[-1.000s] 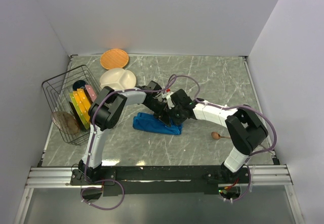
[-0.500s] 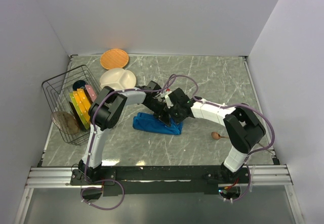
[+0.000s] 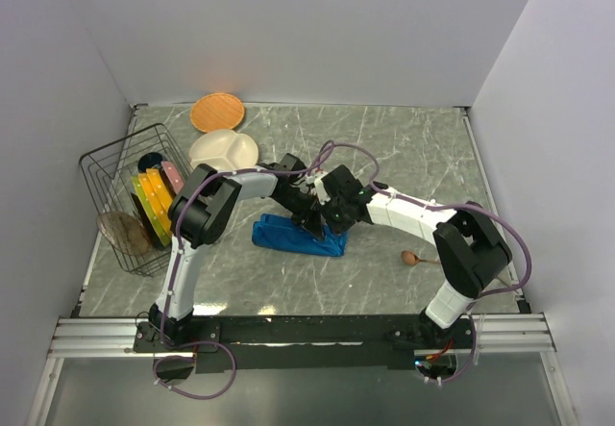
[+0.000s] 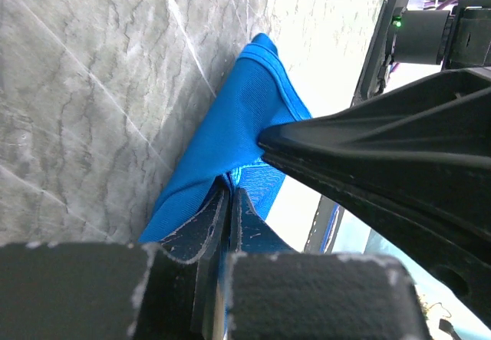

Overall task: Fold the napkin into a case and place the utensils inside
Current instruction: Stuff the top corner of the smaller-rectangle-folded napkin into the folded napkin.

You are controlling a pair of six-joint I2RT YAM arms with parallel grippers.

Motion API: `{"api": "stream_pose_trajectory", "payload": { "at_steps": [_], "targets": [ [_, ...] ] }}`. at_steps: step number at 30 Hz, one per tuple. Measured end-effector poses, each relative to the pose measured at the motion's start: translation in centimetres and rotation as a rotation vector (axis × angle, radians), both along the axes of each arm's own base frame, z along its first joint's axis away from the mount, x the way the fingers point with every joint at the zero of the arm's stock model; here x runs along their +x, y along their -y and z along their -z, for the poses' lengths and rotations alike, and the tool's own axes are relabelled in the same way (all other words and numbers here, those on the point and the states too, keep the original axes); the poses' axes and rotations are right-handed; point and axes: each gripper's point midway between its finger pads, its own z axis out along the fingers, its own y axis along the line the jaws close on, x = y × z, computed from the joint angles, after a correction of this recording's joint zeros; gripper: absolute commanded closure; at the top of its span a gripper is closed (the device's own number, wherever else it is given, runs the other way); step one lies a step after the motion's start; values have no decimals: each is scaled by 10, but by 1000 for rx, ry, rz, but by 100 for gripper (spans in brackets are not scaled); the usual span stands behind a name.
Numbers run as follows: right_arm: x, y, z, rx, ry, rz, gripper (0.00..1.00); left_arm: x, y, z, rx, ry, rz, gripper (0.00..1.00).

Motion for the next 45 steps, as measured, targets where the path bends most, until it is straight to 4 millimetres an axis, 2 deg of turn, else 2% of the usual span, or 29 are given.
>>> {"api": "stream_pose_trajectory", "payload": {
  "at_steps": [12, 15, 17, 24, 25, 31, 33, 36, 39, 40, 45],
  "targets": [
    [-1, -3, -1, 18, -6, -9, 100, 13, 7, -5, 6, 44, -13, 99],
    [-1, -4, -2, 19, -4, -9, 100, 15, 9, -4, 11, 48, -15, 89],
    [-1, -4, -2, 19, -2, -8, 100, 16, 10, -4, 11, 47, -15, 76],
    [2, -1, -1, 6, 8, 1, 100, 17, 10, -6, 1, 26, -34, 59],
    [3, 0, -1, 5, 10, 3, 100, 18, 10, -8, -7, 28, -40, 52],
    [4, -1, -2, 8, 19, 2, 100, 27, 1, -21, -32, 81, -95, 46],
    [4, -1, -2, 7, 18, 2, 100, 32, -2, -24, -38, 102, -118, 46],
    [5, 0, -2, 7, 19, 4, 100, 39, -5, -28, -39, 127, -143, 53],
    [5, 0, -2, 6, 19, 5, 100, 46, -10, -29, -34, 143, -172, 68],
    [5, 0, -2, 7, 19, 5, 100, 46, -14, -28, -31, 145, -188, 76],
    [5, 0, -2, 7, 18, 5, 100, 37, -42, -30, -3, 108, -268, 87]
  ]
}}
